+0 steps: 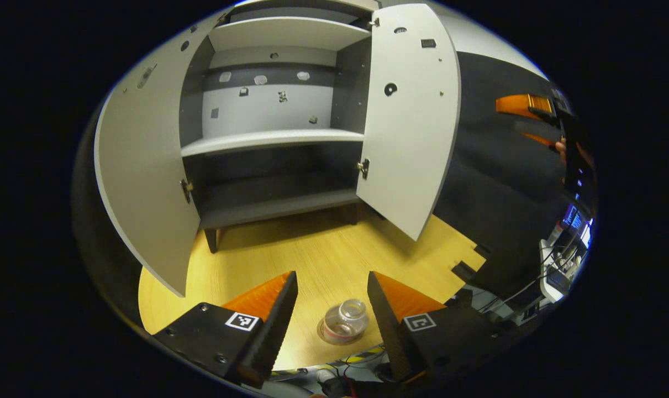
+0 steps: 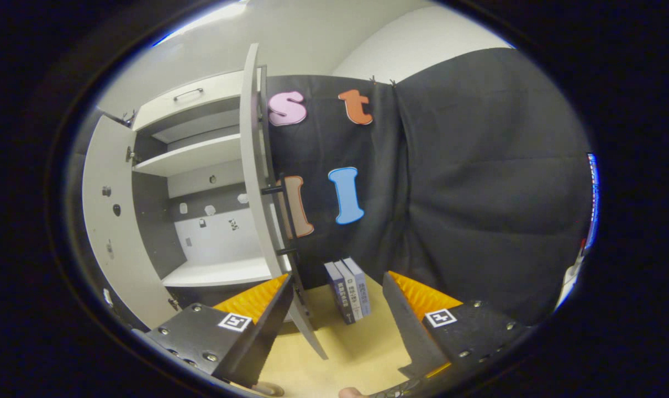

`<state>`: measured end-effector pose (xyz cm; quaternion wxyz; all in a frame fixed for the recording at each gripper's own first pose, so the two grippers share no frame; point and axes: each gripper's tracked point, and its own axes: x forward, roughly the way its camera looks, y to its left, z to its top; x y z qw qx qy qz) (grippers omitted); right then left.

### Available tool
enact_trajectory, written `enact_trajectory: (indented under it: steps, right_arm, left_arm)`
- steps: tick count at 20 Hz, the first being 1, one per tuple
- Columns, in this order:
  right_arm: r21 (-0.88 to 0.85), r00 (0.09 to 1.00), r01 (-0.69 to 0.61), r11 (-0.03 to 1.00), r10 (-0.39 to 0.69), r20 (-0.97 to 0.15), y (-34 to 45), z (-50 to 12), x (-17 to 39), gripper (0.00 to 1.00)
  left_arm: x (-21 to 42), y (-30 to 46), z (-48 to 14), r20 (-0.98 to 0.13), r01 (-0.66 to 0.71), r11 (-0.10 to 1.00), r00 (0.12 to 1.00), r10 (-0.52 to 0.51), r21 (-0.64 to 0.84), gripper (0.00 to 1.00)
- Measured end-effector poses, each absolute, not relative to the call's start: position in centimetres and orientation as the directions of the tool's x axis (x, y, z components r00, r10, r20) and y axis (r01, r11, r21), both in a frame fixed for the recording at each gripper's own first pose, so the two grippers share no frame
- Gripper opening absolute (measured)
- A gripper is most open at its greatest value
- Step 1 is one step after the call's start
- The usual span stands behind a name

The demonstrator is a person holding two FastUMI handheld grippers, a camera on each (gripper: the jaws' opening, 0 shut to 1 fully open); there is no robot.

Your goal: Grasp the bottle in the cabinet with the left hand and place it on the coaster, then close the right door with the right hand and the left door with the left hand.

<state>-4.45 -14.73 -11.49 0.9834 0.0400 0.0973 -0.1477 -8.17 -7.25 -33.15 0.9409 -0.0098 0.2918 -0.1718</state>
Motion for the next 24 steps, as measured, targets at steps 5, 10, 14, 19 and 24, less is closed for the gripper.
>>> enact_trajectory:
  steps: [5,10,14,19,24]
  right_arm:
    - [0.037,0.954,0.233,0.972,-0.221,-0.201,-12.9,-11.4,-2.3,0.98]
    - [-0.013,0.948,0.262,0.965,-0.26,-0.183,-14.5,-10.8,0.2,1.0]
    - [-0.026,0.948,0.265,0.964,-0.265,-0.178,-15.4,-10.6,2.4,0.98]
    - [-0.07,0.951,0.249,0.966,-0.257,-0.171,-15.2,-10.7,3.7,0.98]
    - [-0.09,0.965,0.187,0.978,-0.2,-0.169,-13.2,-10.6,3.9,0.98]
  left_arm:
    - [-5.1,-5.6,-25.4,-0.401,0.227,0.969,0.882,-0.249,-0.101,0.8]
    - [-3.9,-3.1,-17.8,-0.251,0.131,0.985,0.956,-0.156,-0.113,0.79]
    - [-3.9,0.9,-14.2,-0.2,-0.017,0.995,0.98,-0.004,-0.1,0.79]
    - [-4.7,5.2,-11.9,-0.167,-0.148,0.985,0.977,0.133,-0.085,0.8]
    - [-6.5,8.6,-12.0,-0.183,-0.251,0.964,0.956,0.232,-0.088,0.81]
